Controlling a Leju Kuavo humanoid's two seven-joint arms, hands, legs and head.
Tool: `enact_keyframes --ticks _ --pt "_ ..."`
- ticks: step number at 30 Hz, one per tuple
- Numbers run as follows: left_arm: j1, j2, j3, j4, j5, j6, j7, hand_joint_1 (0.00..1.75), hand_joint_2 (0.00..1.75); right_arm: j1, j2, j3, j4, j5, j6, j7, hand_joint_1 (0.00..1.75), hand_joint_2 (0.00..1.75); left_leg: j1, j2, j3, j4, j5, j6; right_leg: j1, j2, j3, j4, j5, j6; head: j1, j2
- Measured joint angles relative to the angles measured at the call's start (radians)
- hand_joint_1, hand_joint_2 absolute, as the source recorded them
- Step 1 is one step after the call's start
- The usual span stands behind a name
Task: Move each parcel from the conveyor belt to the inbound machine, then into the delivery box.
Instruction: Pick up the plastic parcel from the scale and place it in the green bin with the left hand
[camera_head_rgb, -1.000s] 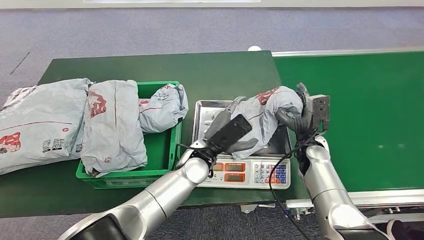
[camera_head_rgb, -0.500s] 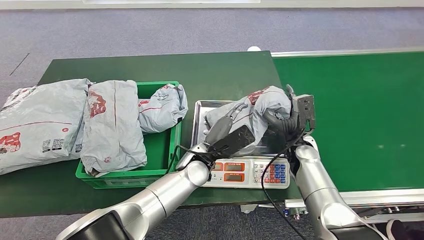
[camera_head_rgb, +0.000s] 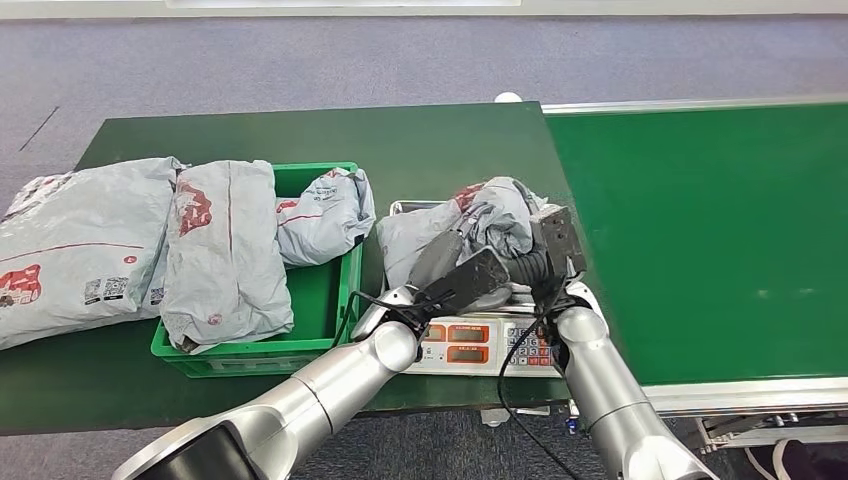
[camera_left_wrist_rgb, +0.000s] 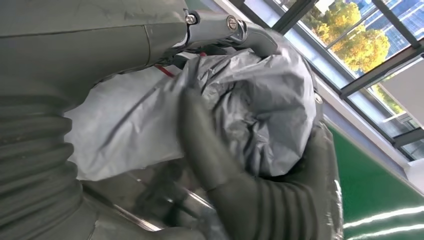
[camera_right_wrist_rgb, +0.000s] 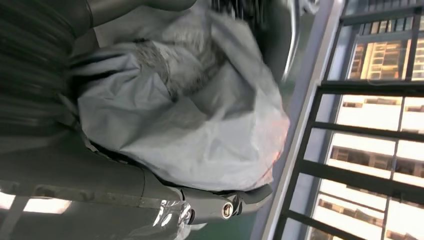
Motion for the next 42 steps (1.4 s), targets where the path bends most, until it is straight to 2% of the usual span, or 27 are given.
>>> enact_keyframes --ticks 6,13,23,27,34,39,42 --pt "0.0 0.0 0.023 0.006 -0.028 0.013 -0.012 0.0 1.75 0.03 0.009 0.021 -0.111 -0.012 0.075 0.02 0.0 1.75 0.0 0.0 0.0 0.0 0.0 0.0 0.0 0.0 0.0 0.0 0.0 0.0 0.0 0.0" --pt "-0.011 0.0 0.029 0.032 -0.109 0.048 0.025 0.0 1.75 0.032 -0.001 0.015 -0.127 -0.099 0.179 0.001 0.0 1.75 0.0 0.0 0.0 0.0 0.0 0.0 0.0 0.0 0.001 0.0 0.0 0.0 0.0 0.0" --pt "-0.017 0.001 0.032 0.064 -0.123 0.049 0.029 0.0 1.75 0.022 -0.004 0.013 -0.125 -0.11 0.196 -0.008 0.0 1.75 0.0 0.0 0.0 0.0 0.0 0.0 0.0 0.0 0.0 0.0 0.0 0.0 0.0 0.0" --pt "-0.018 0.001 0.033 0.071 -0.14 0.051 0.038 1.72 1.75 0.02 -0.004 0.013 -0.124 -0.112 0.199 -0.011 0.0 1.75 0.0 0.0 0.0 0.0 0.0 0.0 0.0 0.0 0.001 0.0 0.0 0.0 0.0 0.0" --pt "-0.021 0.007 0.052 0.093 -0.292 0.06 0.096 1.75 1.75 0.004 -0.016 0.009 -0.11 -0.17 0.246 -0.054 0.0 1.75 0.0 0.0 0.0 0.0 0.0 0.0 0.0 0.0 0.001 0.0 0.0 0.0 0.0 0.0" --pt "-0.021 0.008 0.061 0.105 -0.329 0.059 0.101 1.75 1.75 -0.003 -0.043 -0.021 -0.106 -0.249 0.299 -0.072 0.0 1.75 0.0 -0.001 0.0 0.0 0.0 0.0 0.0 -0.001 0.001 0.0 0.0 0.0 0.0 0.0" --pt "-0.02 0.008 0.066 0.109 -0.341 0.058 0.097 1.75 1.75 -0.006 -0.062 -0.043 -0.099 -0.281 0.296 -0.094 0.0 1.75 0.0 -0.001 0.0 0.001 0.0 0.0 0.0 -0.001 0.001 0.0 0.0 0.0 0.0 0.0"
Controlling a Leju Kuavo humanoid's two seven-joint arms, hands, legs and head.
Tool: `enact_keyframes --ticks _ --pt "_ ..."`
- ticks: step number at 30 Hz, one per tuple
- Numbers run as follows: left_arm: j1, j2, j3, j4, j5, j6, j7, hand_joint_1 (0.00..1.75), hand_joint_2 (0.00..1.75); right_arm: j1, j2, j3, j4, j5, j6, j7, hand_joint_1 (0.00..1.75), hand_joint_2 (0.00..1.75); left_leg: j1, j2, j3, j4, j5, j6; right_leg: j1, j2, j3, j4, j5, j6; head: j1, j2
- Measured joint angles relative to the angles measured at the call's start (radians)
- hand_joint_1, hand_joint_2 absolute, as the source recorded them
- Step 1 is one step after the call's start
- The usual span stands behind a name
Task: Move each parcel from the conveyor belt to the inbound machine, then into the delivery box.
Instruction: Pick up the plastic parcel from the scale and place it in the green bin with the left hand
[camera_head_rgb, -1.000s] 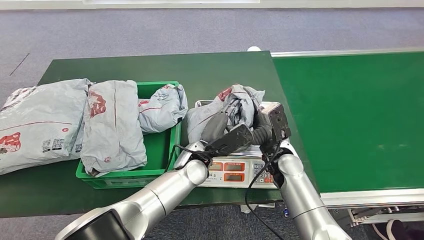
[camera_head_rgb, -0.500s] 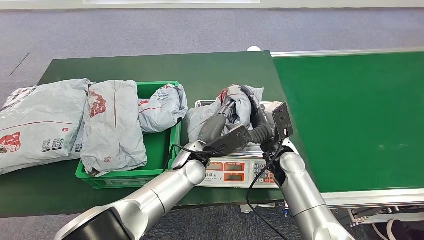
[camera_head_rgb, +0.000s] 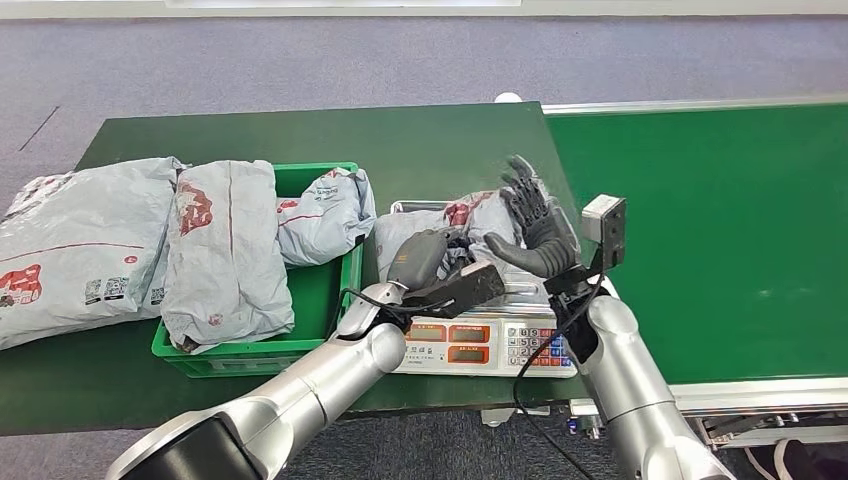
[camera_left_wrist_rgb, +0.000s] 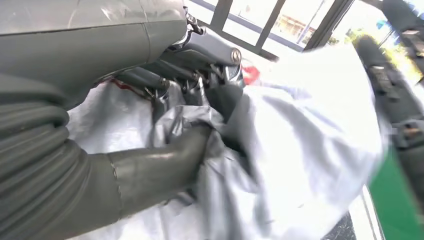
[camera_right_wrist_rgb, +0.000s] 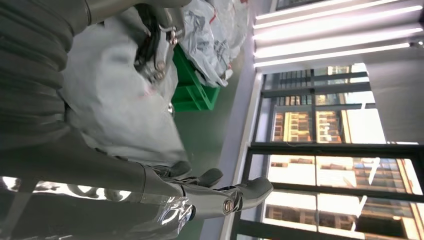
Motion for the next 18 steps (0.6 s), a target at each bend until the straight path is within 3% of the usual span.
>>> enact_keyframes --ticks 13,18 --pt "0.0 -0.001 0.036 0.001 -0.022 0.029 -0.05 1.75 1.75 0.023 -0.066 -0.142 0.035 0.003 -0.321 -0.031 0.0 1.75 0.0 0.0 0.0 0.0 0.0 0.0 0.0 0.0 -0.001 0.0 0.0 0.0 0.0 0.0" --pt "-0.003 0.0 0.065 0.001 -0.033 0.043 -0.066 1.75 1.75 0.042 -0.081 -0.187 0.04 0.006 -0.368 -0.041 0.0 1.75 0.0 0.0 0.0 0.0 0.0 0.0 0.0 0.0 0.0 0.0 0.0 0.0 0.0 0.0"
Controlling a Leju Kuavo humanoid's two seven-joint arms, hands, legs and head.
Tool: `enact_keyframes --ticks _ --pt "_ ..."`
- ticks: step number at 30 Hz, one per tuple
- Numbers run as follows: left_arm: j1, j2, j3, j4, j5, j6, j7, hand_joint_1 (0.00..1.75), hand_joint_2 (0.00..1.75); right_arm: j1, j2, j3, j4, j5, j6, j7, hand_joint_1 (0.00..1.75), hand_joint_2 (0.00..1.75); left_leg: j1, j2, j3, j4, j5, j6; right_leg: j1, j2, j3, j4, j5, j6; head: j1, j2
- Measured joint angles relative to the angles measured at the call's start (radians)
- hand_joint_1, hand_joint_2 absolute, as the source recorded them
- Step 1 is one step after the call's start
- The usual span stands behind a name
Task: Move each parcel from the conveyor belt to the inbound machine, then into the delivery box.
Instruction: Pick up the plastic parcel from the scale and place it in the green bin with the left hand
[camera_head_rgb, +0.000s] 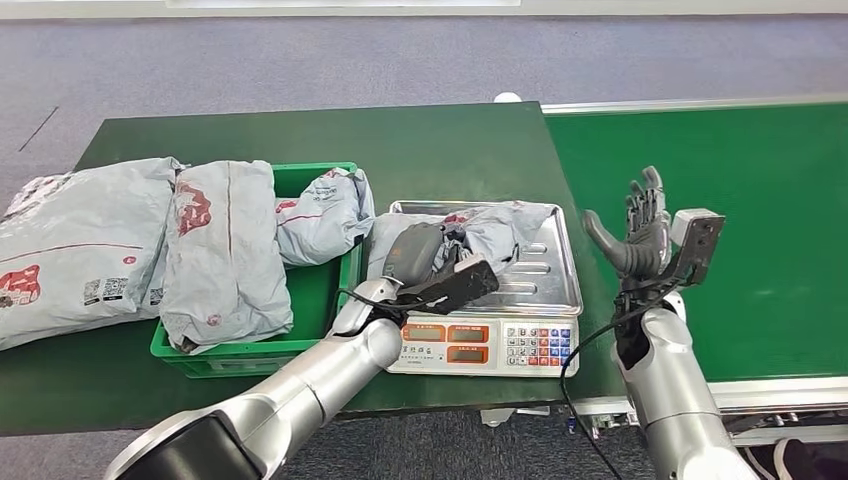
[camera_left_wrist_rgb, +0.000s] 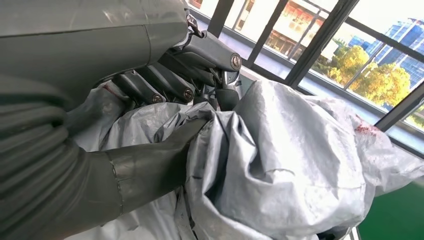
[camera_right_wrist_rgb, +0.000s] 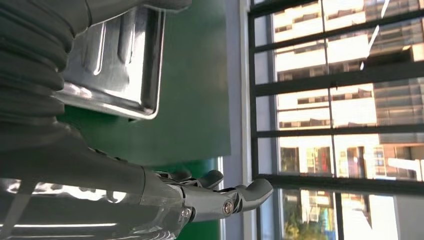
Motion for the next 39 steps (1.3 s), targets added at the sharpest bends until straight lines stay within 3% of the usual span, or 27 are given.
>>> enact_keyframes --ticks 6,11,16,23,27,33,39 --pt "-0.013 0.004 0.024 -0.001 -0.02 0.028 -0.004 1.75 1.75 0.024 -0.006 -0.023 -0.001 -0.002 -0.015 -0.002 0.0 1.75 0.0 0.0 0.0 0.0 0.0 0.0 0.0 0.0 0.0 0.0 0.0 0.0 0.0 0.0" --pt "-0.08 0.028 0.042 -0.013 -0.078 0.053 0.001 1.75 1.75 0.067 -0.007 -0.029 -0.015 0.01 -0.038 -0.013 0.0 1.75 0.0 0.0 0.0 0.0 0.0 0.0 0.0 0.0 0.0 0.0 0.0 0.0 0.0 0.0" --pt "-0.149 0.049 0.044 -0.053 -0.214 0.065 0.057 1.75 1.75 0.12 -0.008 -0.051 -0.046 0.015 -0.044 -0.016 0.0 1.75 0.0 -0.001 0.0 0.0 0.001 0.0 0.0 -0.001 0.0 0.0 0.0 0.0 0.0 0.0" --pt "-0.168 0.084 0.049 -0.125 -0.434 0.078 0.139 1.75 1.75 0.165 -0.012 -0.08 -0.095 0.026 -0.011 0.004 0.0 1.75 0.0 0.0 0.0 0.0 0.0 0.0 0.0 0.0 0.0 0.0 0.0 0.0 0.0 0.0" --pt "-0.151 0.13 0.064 -0.192 -0.64 0.067 0.213 1.75 1.75 0.18 -0.012 -0.104 -0.131 0.046 0.007 0.02 0.0 1.75 0.0 0.0 0.0 0.0 0.0 0.0 0.0 0.0 0.0 0.0 0.0 0.0 0.0 0.0" --pt "-0.102 0.208 0.117 -0.285 -0.778 0.069 0.262 1.75 1.75 0.191 -0.012 -0.142 -0.158 0.055 0.027 0.035 0.0 1.75 0.0 0.001 0.0 -0.001 0.0 0.0 0.0 0.001 0.0 0.0 0.0 0.0 0.0 0.0" --pt "-0.024 0.344 0.216 -0.401 -0.843 0.11 0.274 1.75 1.75 0.21 -0.017 -0.165 -0.17 0.049 0.044 0.036 0.0 1.75 0.0 0.004 0.0 -0.001 0.0 -0.001 0.0 0.004 -0.001 0.0 0.0 0.0 0.0 0.0"
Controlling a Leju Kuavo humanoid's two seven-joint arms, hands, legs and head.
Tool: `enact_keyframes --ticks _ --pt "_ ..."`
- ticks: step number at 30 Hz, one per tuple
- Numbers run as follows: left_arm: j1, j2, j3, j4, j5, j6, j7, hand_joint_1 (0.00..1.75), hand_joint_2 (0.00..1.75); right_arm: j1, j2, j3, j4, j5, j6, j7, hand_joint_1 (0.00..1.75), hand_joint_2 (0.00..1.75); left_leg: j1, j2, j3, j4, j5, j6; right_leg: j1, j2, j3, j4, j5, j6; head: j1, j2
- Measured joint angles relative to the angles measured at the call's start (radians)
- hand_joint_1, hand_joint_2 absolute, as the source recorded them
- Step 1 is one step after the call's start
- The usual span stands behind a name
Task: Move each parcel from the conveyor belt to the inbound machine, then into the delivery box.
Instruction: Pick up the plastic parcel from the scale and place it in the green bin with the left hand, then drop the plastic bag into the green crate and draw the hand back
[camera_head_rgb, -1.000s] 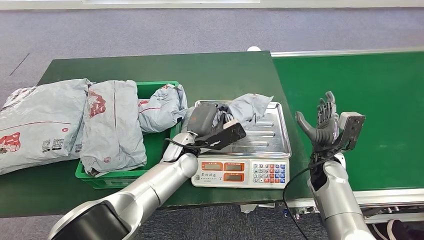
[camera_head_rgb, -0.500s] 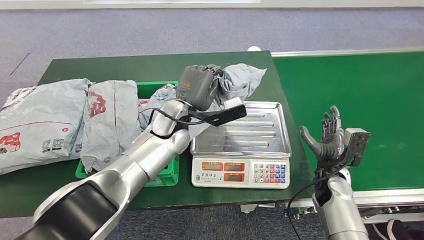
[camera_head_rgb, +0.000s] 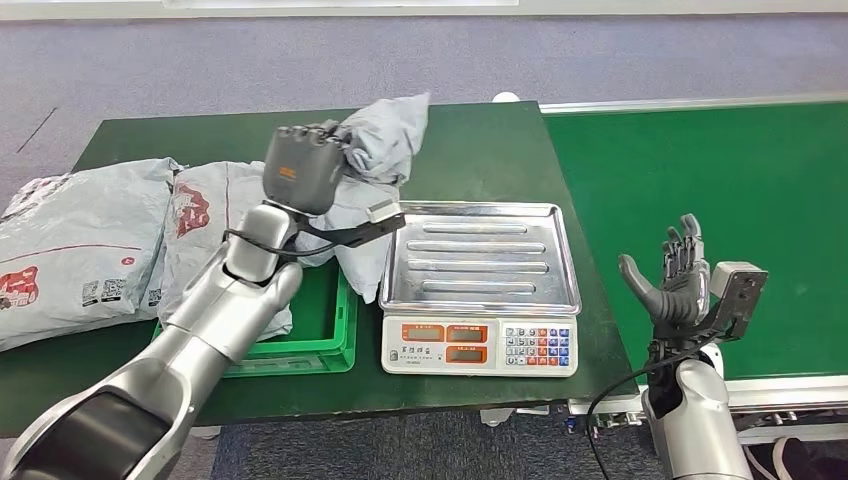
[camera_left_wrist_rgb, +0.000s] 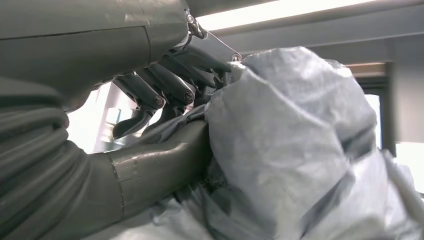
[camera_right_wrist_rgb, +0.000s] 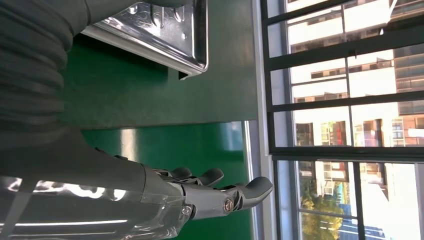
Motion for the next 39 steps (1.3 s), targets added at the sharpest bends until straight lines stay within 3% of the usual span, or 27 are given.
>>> enact_keyframes --ticks 5,14,19,22,28,39 --pt "0.064 0.106 0.101 -0.093 -0.055 0.001 0.019 1.75 1.75 0.013 -0.007 -0.012 -0.01 -0.006 0.001 -0.002 0.0 1.75 0.0 0.001 0.0 -0.001 0.0 0.0 0.0 0.001 -0.001 0.0 0.0 0.0 0.0 0.0" --pt "0.122 0.204 0.192 -0.162 -0.1 -0.002 0.051 1.75 1.75 0.013 -0.012 -0.013 -0.016 -0.009 0.004 -0.002 0.0 1.75 0.0 0.003 0.0 -0.001 -0.001 -0.001 0.0 0.003 0.0 0.0 0.001 -0.001 0.0 0.0" --pt "0.242 0.318 0.298 -0.226 -0.072 -0.001 0.053 1.75 1.75 0.029 -0.029 -0.015 -0.016 -0.029 0.01 -0.013 0.0 1.75 0.0 0.011 0.005 -0.002 -0.004 -0.005 0.001 0.011 -0.001 0.0 0.0 -0.003 0.0 0.0" --pt "0.33 0.356 0.369 -0.257 -0.028 -0.019 0.011 1.75 1.75 0.044 -0.035 -0.019 -0.017 -0.041 0.007 -0.019 0.0 1.75 0.0 0.011 0.006 -0.002 -0.004 -0.006 0.002 0.011 -0.001 0.0 -0.002 -0.006 0.0 0.0" --pt "0.442 0.356 0.429 -0.277 0.031 -0.05 -0.061 1.75 1.75 0.101 -0.036 -0.033 -0.068 -0.056 0.0 -0.015 0.0 1.75 0.001 0.008 0.005 -0.002 -0.004 -0.006 0.002 0.008 0.0 0.0 -0.003 -0.007 0.0 0.0" --pt "0.449 0.299 0.426 -0.238 0.187 -0.087 -0.197 1.75 1.75 0.138 -0.036 -0.05 -0.124 -0.063 0.0 -0.003 0.0 1.75 0.001 0.007 0.005 -0.002 -0.004 -0.006 0.002 0.008 0.0 0.0 -0.002 -0.007 0.0 0.0"
